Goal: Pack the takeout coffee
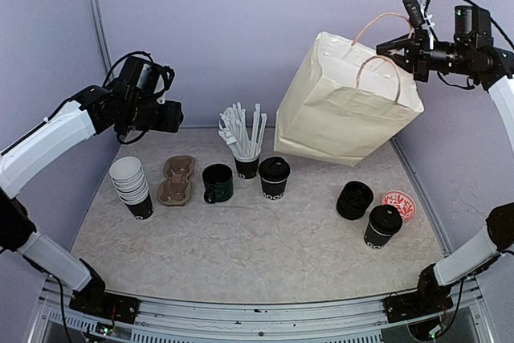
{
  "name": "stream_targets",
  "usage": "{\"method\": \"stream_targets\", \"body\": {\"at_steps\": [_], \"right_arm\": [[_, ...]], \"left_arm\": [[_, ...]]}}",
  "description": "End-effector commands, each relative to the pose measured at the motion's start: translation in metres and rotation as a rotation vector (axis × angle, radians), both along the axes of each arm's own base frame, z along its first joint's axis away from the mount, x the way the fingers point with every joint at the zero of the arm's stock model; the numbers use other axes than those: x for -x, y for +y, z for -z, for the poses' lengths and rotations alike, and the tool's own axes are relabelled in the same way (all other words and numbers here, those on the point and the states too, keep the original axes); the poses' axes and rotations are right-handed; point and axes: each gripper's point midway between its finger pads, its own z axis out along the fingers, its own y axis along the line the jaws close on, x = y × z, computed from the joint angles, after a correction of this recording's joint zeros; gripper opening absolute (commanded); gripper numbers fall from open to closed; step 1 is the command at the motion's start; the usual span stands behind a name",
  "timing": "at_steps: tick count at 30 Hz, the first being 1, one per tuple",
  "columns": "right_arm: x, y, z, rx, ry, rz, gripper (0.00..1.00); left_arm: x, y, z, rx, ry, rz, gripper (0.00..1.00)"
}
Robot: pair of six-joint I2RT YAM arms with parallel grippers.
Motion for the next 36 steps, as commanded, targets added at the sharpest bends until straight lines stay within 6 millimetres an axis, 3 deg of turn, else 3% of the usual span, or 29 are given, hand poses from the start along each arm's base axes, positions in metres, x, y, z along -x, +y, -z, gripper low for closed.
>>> {"method": "stream_targets", "body": {"at_steps": [1, 7, 12, 16, 24, 32, 36], "right_arm": [[0.046, 0.011, 0.014, 0.016, 0.005, -0.164, 0.00], [0.089, 0.032, 0.041, 0.058, 0.019, -0.346, 0.00], [0.105, 0.054, 0.073, 0.081, 0.083, -0.446, 0.00], [0.109, 0.065, 0.092, 0.090, 0.125, -0.496, 0.00], [0.105, 0.076, 0.108, 0.097, 0.162, -0.538, 0.00], [0.100, 0.082, 0.118, 0.096, 0.189, -0.548, 0.00], [0.097, 0.083, 0.121, 0.099, 0.197, -0.545, 0.00]], "left_arm": [[0.009, 0.002, 0.039, -0.050, 0.219, 0.001, 0.55], [0.010, -0.020, 0.067, -0.016, 0.348, 0.027, 0.48], [0.023, -0.032, 0.105, -0.092, 0.451, 0.024, 0.47], [0.032, -0.028, 0.135, -0.168, 0.497, -0.008, 0.46], [0.041, -0.018, 0.181, -0.221, 0.544, -0.023, 0.24], [0.027, 0.004, 0.220, -0.309, 0.563, -0.065, 0.01], [0.021, 0.016, 0.235, -0.332, 0.565, -0.090, 0.00]]}}
